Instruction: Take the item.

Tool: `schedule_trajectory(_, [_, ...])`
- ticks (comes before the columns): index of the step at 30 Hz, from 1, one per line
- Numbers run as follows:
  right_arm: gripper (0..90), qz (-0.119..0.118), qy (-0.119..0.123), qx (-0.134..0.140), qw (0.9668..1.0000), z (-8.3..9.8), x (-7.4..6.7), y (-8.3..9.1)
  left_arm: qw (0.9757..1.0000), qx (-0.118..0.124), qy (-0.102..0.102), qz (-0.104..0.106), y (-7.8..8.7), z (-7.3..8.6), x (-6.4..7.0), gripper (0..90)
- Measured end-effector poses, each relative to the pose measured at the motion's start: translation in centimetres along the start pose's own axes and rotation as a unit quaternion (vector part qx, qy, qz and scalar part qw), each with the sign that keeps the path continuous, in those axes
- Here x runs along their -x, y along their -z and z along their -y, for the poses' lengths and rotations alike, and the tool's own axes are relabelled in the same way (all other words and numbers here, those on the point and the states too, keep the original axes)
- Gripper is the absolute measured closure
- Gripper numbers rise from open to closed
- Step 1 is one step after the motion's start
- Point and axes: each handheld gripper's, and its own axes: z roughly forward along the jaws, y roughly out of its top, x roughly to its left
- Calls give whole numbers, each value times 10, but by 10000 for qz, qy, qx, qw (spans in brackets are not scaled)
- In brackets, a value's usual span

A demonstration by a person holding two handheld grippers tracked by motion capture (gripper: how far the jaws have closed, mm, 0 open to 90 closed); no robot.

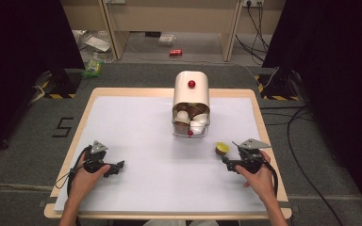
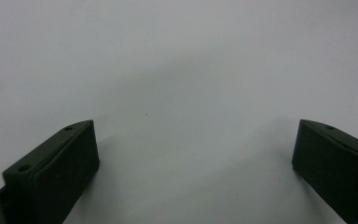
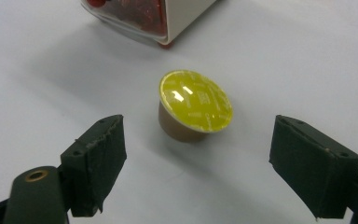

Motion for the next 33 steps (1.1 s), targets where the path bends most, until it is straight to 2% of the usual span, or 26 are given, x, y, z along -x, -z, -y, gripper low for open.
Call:
schedule_trajectory(15, [180,34,-57,-55,10000,14,1,10,10000,0,-1,-2,0,0,0,0])
schedule_trajectory(22, [173,6,-27,-71,10000,21,-3,16,10000,-2,-3,-5,0,0,0,0])
schedule_trajectory(33, [162,105,37,-203,9997,32,-4,19,10000,-3,-5,-3,0,0,0,0])
